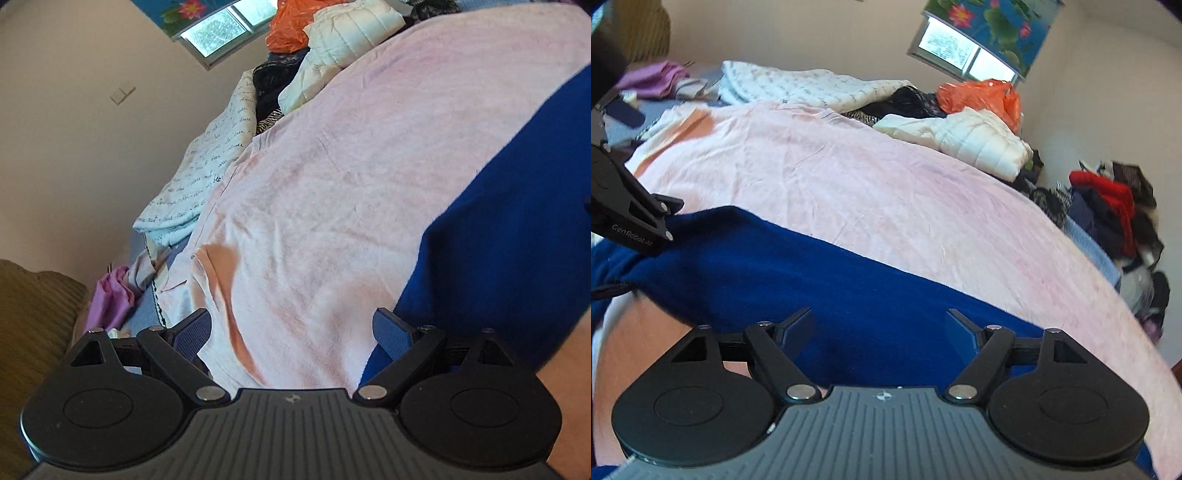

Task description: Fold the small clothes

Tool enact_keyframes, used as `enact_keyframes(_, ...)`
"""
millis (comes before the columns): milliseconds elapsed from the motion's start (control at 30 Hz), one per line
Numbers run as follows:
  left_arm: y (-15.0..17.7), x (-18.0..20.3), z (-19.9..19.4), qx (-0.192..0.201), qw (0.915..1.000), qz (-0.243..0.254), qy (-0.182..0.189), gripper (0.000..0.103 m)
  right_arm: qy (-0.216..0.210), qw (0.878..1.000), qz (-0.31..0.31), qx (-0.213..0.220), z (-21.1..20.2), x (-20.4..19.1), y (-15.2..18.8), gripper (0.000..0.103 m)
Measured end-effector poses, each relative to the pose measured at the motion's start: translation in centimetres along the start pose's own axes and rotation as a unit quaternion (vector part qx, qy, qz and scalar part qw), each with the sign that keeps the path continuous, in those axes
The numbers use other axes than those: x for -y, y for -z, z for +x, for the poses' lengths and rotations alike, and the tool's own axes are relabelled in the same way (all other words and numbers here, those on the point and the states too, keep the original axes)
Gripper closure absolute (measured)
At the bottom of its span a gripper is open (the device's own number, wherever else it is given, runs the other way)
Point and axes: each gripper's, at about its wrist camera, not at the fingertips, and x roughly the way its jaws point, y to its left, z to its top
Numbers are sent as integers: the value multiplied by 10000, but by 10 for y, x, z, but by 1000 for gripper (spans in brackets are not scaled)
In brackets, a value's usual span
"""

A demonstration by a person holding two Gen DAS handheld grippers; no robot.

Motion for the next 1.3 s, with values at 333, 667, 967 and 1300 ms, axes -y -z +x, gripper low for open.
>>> enact_keyframes(333,17,-92,58,-501,9881,-691,-1282,8,-606,9978,-236,141,3,-34,-12,19)
enact_keyframes(667,-15,-182,3,252,9759,-1849,-1131,8,-964,9952,144,99,25,-78,-46,18)
enact_keyframes(967,-12,-200,-3,399,9727,-2000,-1105,8,-2361,9531,1854,375,16,-34,-65,17)
enact_keyframes(1300,-10,-190,0,306,9778,-1979,-614,8,-1172,9886,-807,495,1,-89,-31,22)
